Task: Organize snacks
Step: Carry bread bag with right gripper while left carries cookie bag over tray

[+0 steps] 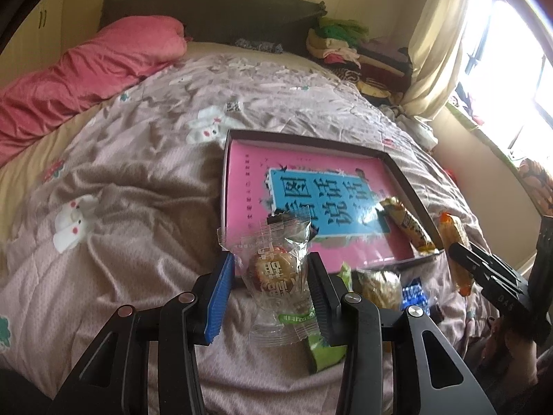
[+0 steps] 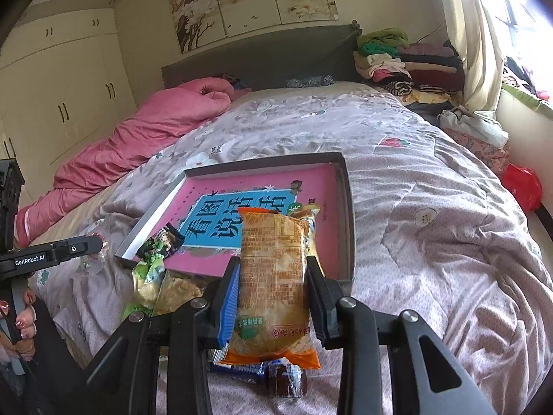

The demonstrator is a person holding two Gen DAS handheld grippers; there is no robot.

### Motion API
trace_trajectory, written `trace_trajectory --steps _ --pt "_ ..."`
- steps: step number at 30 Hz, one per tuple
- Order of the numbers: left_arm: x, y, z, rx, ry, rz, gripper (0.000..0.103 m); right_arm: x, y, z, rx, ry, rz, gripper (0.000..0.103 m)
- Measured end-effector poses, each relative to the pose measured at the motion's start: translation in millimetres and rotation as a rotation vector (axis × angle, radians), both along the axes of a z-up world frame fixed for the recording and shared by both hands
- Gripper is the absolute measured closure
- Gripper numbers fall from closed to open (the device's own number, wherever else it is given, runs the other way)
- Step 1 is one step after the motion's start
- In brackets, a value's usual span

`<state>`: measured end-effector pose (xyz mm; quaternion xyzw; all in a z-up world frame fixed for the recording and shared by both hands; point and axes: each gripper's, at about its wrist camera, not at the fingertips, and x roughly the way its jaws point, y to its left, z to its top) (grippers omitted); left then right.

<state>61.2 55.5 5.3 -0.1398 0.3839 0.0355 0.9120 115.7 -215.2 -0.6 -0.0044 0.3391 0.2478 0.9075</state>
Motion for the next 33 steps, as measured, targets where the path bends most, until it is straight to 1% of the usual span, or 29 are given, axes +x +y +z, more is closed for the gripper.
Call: trace_trajectory --steps 2,6,10,13,23,28,33 --pt "6 0 0 0.002 -0.003 0.002 0.059 3 -1 1 0.006 -0.002 -0.005 0.067" --pt "16 2 -1 0.037 -0.015 0.011 0.059 7 -3 3 0.014 -0.013 -0.016 0.067" --pt "24 6 -6 0.039 -0.023 0.026 0.059 10 -6 5 0.024 -0.020 -0.030 0.067" --pt "29 10 -9 0.065 -0.023 0.039 0.059 13 -7 6 0.029 -0.022 -0.042 0.067" --pt "50 11 -23 0.134 -0.027 0.026 0.059 26 -22 5 0.058 -0.015 -0.117 0.067" --pt "58 12 -31 0.140 -0.013 0.015 0.059 35 -22 6 0.038 -0.029 -0.147 0.067" --pt "64 12 -38 0.131 0.009 0.005 0.059 43 -14 7 0.001 -0.051 -0.149 0.067"
